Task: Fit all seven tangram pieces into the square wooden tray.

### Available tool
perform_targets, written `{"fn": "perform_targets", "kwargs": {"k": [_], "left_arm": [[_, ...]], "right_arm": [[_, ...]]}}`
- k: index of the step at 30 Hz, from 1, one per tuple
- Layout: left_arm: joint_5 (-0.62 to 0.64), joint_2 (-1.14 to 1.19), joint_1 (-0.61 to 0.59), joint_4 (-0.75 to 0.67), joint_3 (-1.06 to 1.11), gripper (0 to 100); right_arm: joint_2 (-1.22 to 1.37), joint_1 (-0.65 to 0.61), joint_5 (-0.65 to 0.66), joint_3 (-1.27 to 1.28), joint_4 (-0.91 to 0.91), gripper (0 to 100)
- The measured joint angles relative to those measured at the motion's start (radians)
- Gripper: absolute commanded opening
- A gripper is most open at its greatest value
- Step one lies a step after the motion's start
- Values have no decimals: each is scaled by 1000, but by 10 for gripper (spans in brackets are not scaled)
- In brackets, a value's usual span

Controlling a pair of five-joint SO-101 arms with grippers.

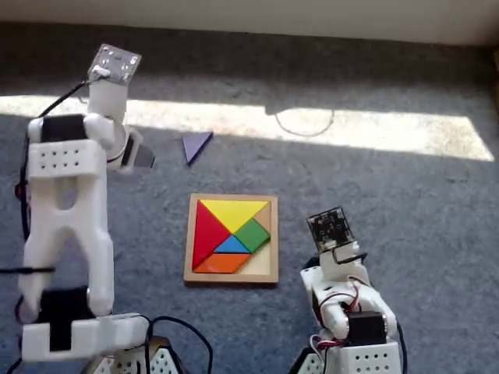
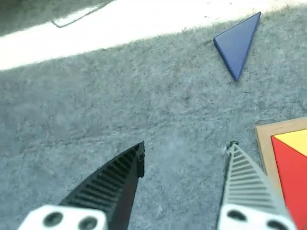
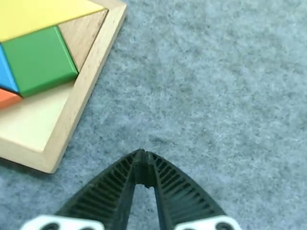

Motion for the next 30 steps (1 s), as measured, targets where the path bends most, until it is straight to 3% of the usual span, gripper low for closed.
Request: {"fn": "perform_targets", "kwargs": {"k": [7,14,23,30], "left_arm": [[146,454,71,-2,-367,252],[302,750,78,-2,-694,252],[422,987,107,-2,-884,252],[442,1097,130,-2,-999,252]], "right_arm": [[0,0,0,0,0,7],[0,0,0,0,0,7],[0,0,0,0,0,7],[0,0,0,0,0,7]]}}
